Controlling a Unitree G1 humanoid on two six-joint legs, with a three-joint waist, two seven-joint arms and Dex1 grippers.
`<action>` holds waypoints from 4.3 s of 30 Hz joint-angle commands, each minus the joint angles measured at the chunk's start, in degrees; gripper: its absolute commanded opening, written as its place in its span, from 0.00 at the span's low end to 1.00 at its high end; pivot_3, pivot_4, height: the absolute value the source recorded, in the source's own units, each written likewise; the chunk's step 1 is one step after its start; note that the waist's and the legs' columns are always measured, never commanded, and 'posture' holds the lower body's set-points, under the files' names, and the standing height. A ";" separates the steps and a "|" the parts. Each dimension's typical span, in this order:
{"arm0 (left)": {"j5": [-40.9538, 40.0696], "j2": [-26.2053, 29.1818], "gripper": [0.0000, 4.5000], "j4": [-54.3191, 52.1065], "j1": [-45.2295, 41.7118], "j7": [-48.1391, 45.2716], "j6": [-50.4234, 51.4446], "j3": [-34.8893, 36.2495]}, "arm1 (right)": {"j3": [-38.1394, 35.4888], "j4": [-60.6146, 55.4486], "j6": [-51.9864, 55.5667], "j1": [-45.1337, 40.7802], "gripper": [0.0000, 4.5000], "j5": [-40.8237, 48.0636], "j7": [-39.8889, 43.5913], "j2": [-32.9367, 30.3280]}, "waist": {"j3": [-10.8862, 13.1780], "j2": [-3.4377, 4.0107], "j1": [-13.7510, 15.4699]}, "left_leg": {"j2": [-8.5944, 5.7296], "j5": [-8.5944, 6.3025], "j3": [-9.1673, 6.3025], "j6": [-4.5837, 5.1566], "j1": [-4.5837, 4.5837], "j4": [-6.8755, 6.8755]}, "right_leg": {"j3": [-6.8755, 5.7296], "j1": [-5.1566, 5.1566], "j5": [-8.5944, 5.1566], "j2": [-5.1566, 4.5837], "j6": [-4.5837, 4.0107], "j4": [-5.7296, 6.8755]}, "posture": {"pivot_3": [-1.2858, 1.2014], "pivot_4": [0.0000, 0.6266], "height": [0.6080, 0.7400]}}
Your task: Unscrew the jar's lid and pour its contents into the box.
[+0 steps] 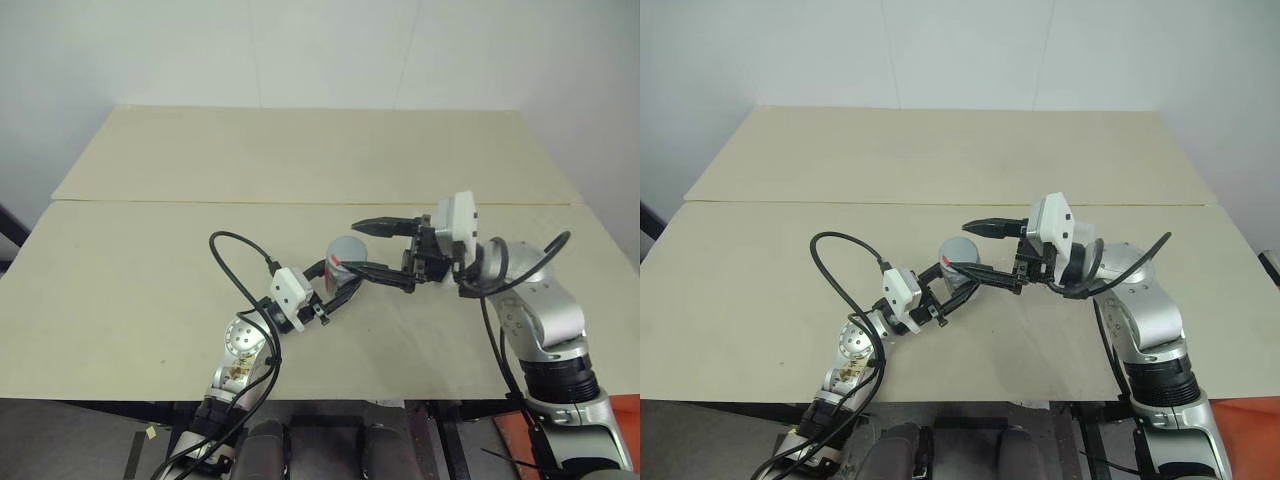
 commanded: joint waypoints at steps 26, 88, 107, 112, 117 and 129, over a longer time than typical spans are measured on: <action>-0.63 -0.20 0.47 -1.29 -0.66 0.04 -0.74 -0.05 | 2.59 -0.68 -4.29 -0.20 0.99 -7.21 -0.84 0.24 | 0.00 0.00 0.00 | -0.01 0.00 0.00 0.00 0.00 0.00 | 0.00 0.00 0.00 0.00 0.00 0.00 | 0.52 0.24 1.00; 1.76 1.18 0.47 -1.33 -5.14 6.83 3.41 3.15 | -27.43 -22.25 20.22 34.83 0.64 -1.84 -34.64 -4.06 | -0.03 0.05 -0.13 | -0.04 0.00 0.00 0.00 0.03 -0.02 | 0.06 0.06 0.00 -0.01 0.04 -0.02 | 0.52 0.24 1.00; 4.24 2.12 0.47 0.97 -4.04 9.26 1.81 3.67 | -20.55 -4.06 36.29 24.97 0.81 -4.96 -38.89 -4.30 | -0.04 0.04 0.09 | -0.06 0.00 -0.03 0.01 0.03 0.00 | 0.07 0.13 0.01 0.02 0.06 -0.08 | 0.52 0.24 1.00; 4.50 2.05 0.47 1.16 -4.37 9.64 1.88 3.42 | -20.13 -6.40 34.66 25.41 0.99 -6.23 -38.20 -5.74 | -0.04 0.05 0.04 | -0.06 0.00 -0.03 0.01 -0.03 -0.01 | 0.06 0.05 0.00 0.02 0.06 -0.06 | 0.52 0.24 1.00; 5.49 0.08 0.47 2.68 -10.53 12.38 7.97 3.30 | -25.25 -14.03 33.67 26.48 0.99 -3.92 -32.82 -12.17 | -0.04 0.06 0.20 | -0.08 0.00 -0.04 0.02 -0.06 0.03 | 0.06 0.03 0.01 0.01 0.08 -0.05 | 0.52 0.24 1.00; 17.97 -1.03 0.47 41.35 -40.96 12.95 1.91 -2.08 | -22.09 -17.39 32.78 22.64 0.99 -7.62 -34.48 -14.58 | -0.01 0.00 0.07 | -0.15 0.00 0.08 0.04 -0.29 0.05 | -0.04 -0.05 0.02 0.03 0.13 -0.16 | 0.52 0.24 1.00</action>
